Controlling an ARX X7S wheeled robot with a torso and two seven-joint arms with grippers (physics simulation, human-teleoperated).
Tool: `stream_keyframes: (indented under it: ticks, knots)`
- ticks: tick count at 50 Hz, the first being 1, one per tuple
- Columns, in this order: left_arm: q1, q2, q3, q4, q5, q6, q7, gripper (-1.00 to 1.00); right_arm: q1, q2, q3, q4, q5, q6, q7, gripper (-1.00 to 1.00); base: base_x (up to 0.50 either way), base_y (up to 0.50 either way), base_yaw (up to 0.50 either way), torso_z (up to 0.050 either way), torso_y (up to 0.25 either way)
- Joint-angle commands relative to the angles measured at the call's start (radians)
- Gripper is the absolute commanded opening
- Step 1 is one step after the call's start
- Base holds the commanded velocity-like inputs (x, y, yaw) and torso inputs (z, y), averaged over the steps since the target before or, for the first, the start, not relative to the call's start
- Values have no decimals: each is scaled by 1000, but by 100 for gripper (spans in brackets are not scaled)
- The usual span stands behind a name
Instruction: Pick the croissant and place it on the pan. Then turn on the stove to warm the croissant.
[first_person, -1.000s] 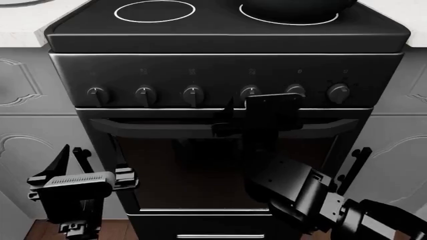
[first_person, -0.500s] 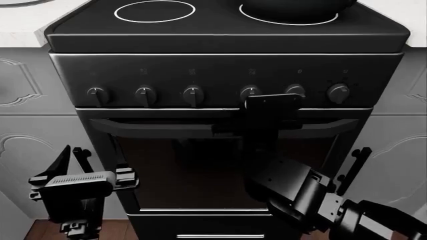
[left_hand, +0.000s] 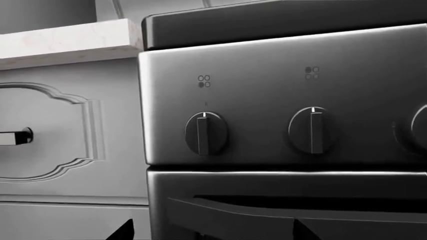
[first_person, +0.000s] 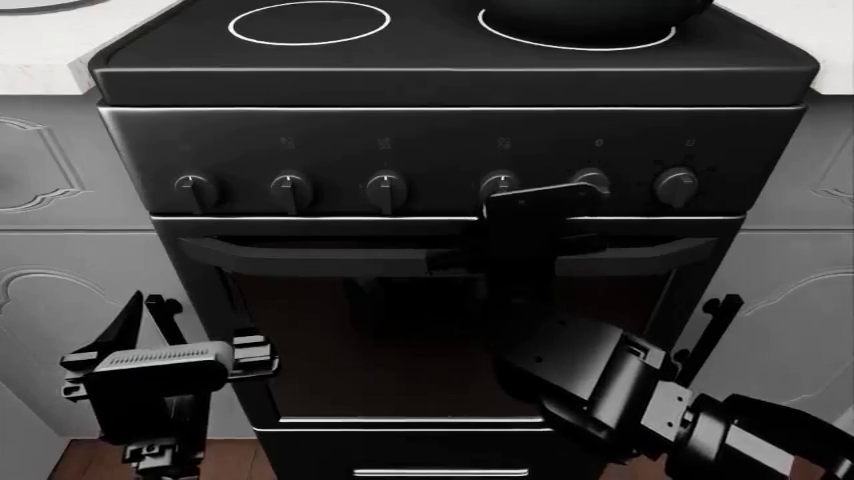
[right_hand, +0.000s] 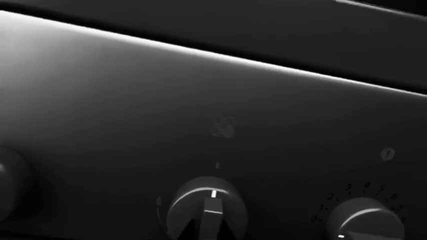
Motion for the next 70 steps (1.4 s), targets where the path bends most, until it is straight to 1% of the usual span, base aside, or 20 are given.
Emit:
stream_keyframes:
  ticks: [1,14,28,49,70]
  knots:
    - [-3,1,2,-8,-2,1,2,100,49,10,-35,-8,-26,49,-25,-100,0,0,0,0,0]
    - [-6,2,4,-15,0,-1,0,100,77,20,-64,-5,-35,94,-68,-100,6,1,4,0,-2]
    - [-10,4,6,-23,1,0,1,100,114,38,-86,-37,-61,158,-33,-100,6,1,4,0,-2]
    - [-10,3,7,-27,-1,1,0,100,167,45,-131,-81,-87,258,-24,-100,3,1,3,0,0]
    - [-14,5,9,-36,-3,3,1,100,227,36,-191,-88,-113,366,-60,-100,3,1,3,0,0]
